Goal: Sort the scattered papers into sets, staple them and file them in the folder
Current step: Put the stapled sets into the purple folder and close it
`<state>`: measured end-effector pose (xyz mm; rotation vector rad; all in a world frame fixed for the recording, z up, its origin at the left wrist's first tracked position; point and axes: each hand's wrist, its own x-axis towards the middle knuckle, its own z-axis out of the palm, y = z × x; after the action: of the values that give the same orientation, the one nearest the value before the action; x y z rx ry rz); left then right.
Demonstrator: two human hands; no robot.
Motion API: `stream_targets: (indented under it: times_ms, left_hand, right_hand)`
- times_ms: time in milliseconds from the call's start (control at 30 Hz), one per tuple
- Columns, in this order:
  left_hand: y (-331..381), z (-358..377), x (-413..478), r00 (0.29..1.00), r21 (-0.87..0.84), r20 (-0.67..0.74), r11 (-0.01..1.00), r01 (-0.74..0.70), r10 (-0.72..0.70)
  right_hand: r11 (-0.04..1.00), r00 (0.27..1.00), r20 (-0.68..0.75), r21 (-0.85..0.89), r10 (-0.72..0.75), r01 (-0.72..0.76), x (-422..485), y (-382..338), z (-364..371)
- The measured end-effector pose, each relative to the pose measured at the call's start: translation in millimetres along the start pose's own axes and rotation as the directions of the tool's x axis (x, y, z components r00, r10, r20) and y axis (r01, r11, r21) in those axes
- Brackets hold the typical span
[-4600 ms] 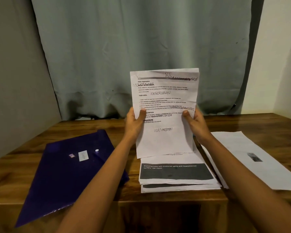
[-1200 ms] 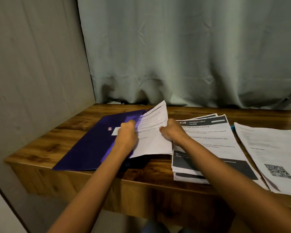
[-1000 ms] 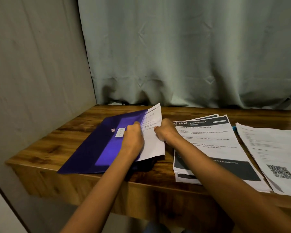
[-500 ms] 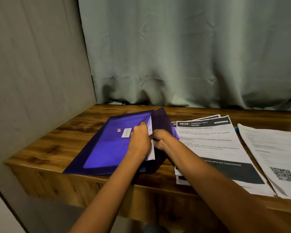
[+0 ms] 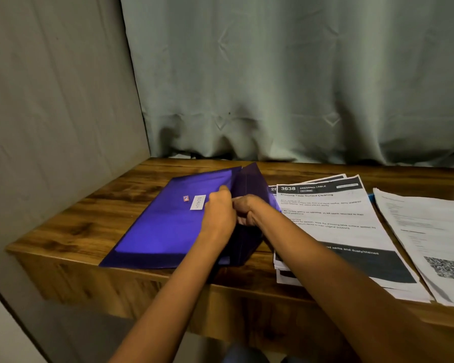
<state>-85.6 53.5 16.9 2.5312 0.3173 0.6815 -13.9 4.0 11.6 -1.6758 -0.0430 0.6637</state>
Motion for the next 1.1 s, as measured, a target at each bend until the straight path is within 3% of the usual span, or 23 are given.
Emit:
stream_targets:
  times_ms: [200,333,533,633,800,967,1100]
  left_hand:
    - [-1,5,-3,0.999,-0.010,0.034,1.000,0.020,-0.020]
    - [-4,16,-10,0.996,0.068,0.079,0.997,0.040,-0.045]
    - [-13,26,-12,0.992,0.128,0.127,0.992,0.002,-0.019]
    - [-14,23,-10,0.991,-0.070,0.127,0.997,0.045,-0.036]
    - [-9,16,-13,0.995,-0.333,0.088,0.943,-0.004,0.035]
    - [-6,17,-17,0.978,-0.358,0.120,0.926,-0.120,0.173]
    - [-9,26,-12,0.952,-0.275,0.238,0.953,-0.124,0.193]
  right_hand:
    - [0.980,0.958,-0.218,0.021,-0.186,0.195,-4,2,-21]
    - [0.940,0.893,-0.295,-0.119,-0.340,0.319,-9,5,-40]
    - [0.797,0.684,-0.425,-0.427,-0.593,0.426,-50,12,-88]
    - [0.766,0.616,-0.486,-0.542,-0.620,0.344,-74,16,-121]
    - [0.775,0.582,-0.642,-0.631,-0.500,-0.031,-85,25,-191]
    - [0.729,0.695,-0.649,-0.632,-0.310,-0.265,-99,31,-221]
    - [0.718,0.744,-0.621,-0.633,-0.247,-0.290,-101,36,-227]
